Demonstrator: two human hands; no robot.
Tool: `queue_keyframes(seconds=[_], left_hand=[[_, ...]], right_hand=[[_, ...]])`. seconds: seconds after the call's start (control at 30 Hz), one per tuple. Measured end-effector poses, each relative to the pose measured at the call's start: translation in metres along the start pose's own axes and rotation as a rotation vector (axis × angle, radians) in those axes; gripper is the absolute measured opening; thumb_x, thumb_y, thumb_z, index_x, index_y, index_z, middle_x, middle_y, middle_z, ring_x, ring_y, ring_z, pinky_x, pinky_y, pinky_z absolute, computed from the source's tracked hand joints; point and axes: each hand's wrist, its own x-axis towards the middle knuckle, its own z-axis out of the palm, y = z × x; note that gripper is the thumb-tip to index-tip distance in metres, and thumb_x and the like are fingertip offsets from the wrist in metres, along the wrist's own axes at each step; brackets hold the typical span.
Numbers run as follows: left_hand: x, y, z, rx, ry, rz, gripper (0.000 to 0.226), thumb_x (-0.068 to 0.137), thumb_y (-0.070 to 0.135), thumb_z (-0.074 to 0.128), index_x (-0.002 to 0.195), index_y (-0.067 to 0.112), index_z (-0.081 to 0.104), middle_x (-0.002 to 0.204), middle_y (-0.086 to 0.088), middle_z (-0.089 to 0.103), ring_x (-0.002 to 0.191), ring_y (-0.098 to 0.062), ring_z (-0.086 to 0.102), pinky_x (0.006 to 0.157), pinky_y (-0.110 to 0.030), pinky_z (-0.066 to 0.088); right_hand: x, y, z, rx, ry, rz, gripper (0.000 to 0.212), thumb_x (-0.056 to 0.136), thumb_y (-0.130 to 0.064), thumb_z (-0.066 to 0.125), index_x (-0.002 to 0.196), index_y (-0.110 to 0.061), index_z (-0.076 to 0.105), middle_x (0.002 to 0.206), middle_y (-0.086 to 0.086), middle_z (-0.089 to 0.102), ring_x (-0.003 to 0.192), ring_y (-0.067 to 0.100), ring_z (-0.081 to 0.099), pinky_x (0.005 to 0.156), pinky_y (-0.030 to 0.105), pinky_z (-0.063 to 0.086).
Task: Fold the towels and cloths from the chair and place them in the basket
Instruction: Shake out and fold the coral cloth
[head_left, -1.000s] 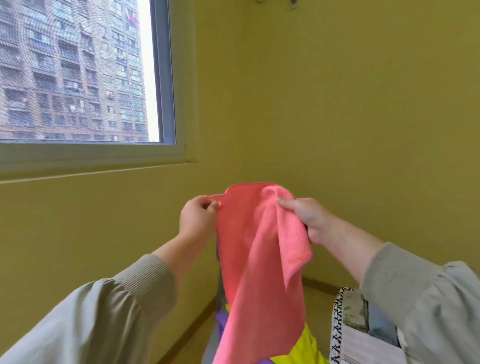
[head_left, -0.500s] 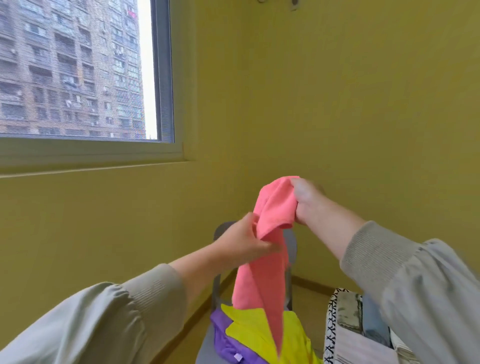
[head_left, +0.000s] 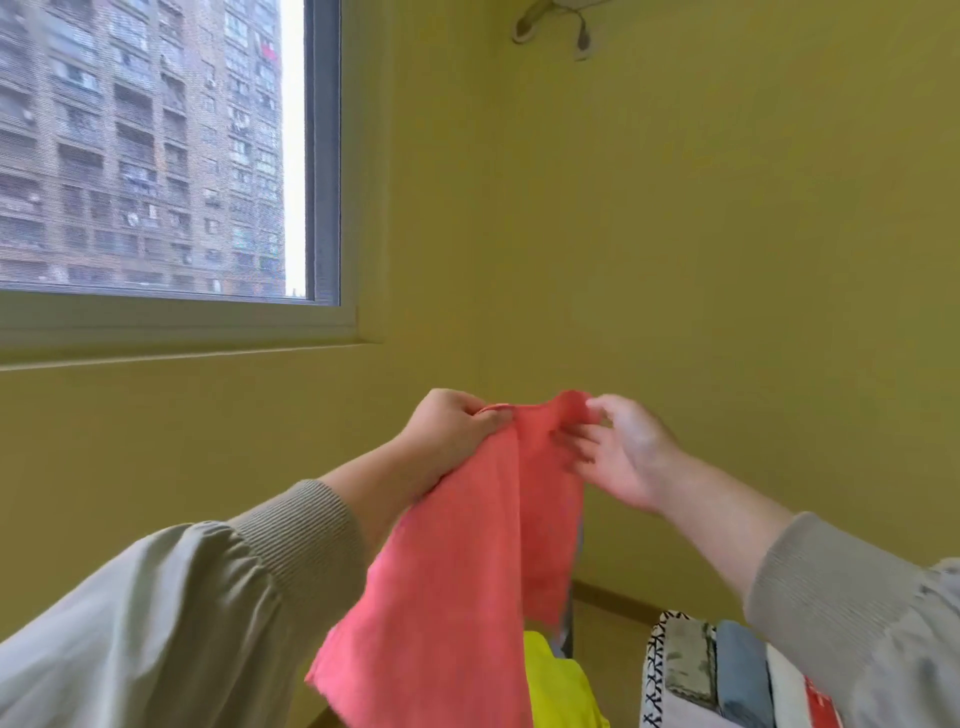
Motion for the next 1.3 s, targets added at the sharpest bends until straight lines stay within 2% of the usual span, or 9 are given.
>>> queue_keyframes(seconds=[0.23,0.4,0.53,0.7,0.8,0.97,1.07,1.13,1.3], left_hand=[[0.003,0.008,0.006,0.232,-0.003,0.108,0.041,0.093,0.025,0.058,0.056,0.011,0.049,0.051,0.003,0.032,0.047,-0.012,0.025,0.039,-0.020,0.021],[0.002,0.008,0.006,0.246,-0.003,0.131,0.035,0.093,0.025,0.059,0.063,0.008,0.062,0.050,0.003,0.040,0.045,-0.011,0.030,0.037,-0.018,0.024],[0.003,0.005,0.004,0.249,0.029,0.172,0.039,0.090,0.032,0.062,0.068,0.000,0.062,0.054,-0.001,0.040,0.045,-0.012,0.029,0.038,-0.021,0.024],[0.002,-0.001,-0.007,0.544,-0.192,0.070,0.030,0.082,0.033,0.071,0.067,0.010,0.060,0.056,0.001,0.043,0.057,-0.016,0.039,0.045,-0.025,0.029],[0.001,-0.005,-0.008,0.726,-0.310,-0.038,0.018,0.085,0.028,0.066,0.087,0.009,0.066,0.065,0.001,0.049,0.072,-0.021,0.048,0.051,-0.027,0.035],[0.004,-0.018,-0.007,0.575,-0.006,-0.052,0.050,0.094,0.036,0.054,0.053,0.010,0.041,0.054,-0.002,0.040,0.058,-0.023,0.040,0.053,-0.031,0.027],[0.004,-0.027,-0.005,0.548,0.096,0.005,0.051,0.095,0.038,0.052,0.054,0.011,0.038,0.055,-0.002,0.041,0.056,-0.024,0.040,0.054,-0.031,0.026],[0.004,-0.031,-0.002,0.545,0.126,0.051,0.050,0.096,0.038,0.050,0.055,0.012,0.038,0.056,-0.002,0.042,0.057,-0.024,0.041,0.055,-0.031,0.027],[0.005,-0.037,0.002,0.610,-0.040,0.093,0.049,0.087,0.043,0.063,0.056,0.013,0.040,0.055,0.001,0.043,0.052,-0.018,0.039,0.050,-0.032,0.028]], right_hand=[[0.001,0.018,0.009,-0.691,0.002,-0.294,0.056,0.083,0.010,0.052,0.133,-0.014,0.047,0.125,0.009,0.049,0.106,0.016,0.050,0.083,0.030,0.045],[0.000,0.028,0.016,-0.891,-0.114,-0.302,0.013,0.084,-0.001,0.057,0.089,-0.008,0.066,0.079,0.006,0.059,0.073,0.015,0.051,0.061,0.029,0.041],[0.009,0.027,0.020,-0.949,0.113,-0.398,0.042,0.089,-0.012,0.054,0.052,-0.020,0.036,0.053,-0.003,0.031,0.053,0.014,0.027,0.047,0.029,0.018],[0.016,0.018,0.027,-1.031,0.192,-0.431,0.038,0.090,-0.009,0.054,0.054,-0.016,0.044,0.053,0.000,0.041,0.060,0.019,0.039,0.047,0.029,0.025],[0.016,0.016,0.030,-1.059,0.230,-0.457,0.040,0.092,-0.011,0.053,0.053,-0.015,0.041,0.053,0.000,0.041,0.063,0.021,0.041,0.048,0.029,0.026],[0.014,0.009,0.027,-1.152,0.326,-0.589,0.050,0.088,-0.037,0.063,0.052,-0.015,0.035,0.050,-0.002,0.038,0.056,0.025,0.039,0.049,0.035,0.024],[0.009,0.011,0.023,-1.167,0.013,-0.380,0.043,0.072,-0.043,0.078,0.061,-0.018,0.045,0.059,-0.006,0.046,0.053,0.011,0.041,0.047,0.025,0.031],[0.011,0.018,0.018,-1.279,-0.105,-0.260,0.029,0.069,-0.027,0.081,0.066,-0.014,0.056,0.065,-0.003,0.057,0.058,0.014,0.053,0.051,0.024,0.041],[0.023,0.022,0.003,-1.456,0.257,-0.432,0.016,0.080,-0.008,0.053,0.065,-0.012,0.053,0.065,0.005,0.053,0.067,0.028,0.052,0.058,0.025,0.034]])
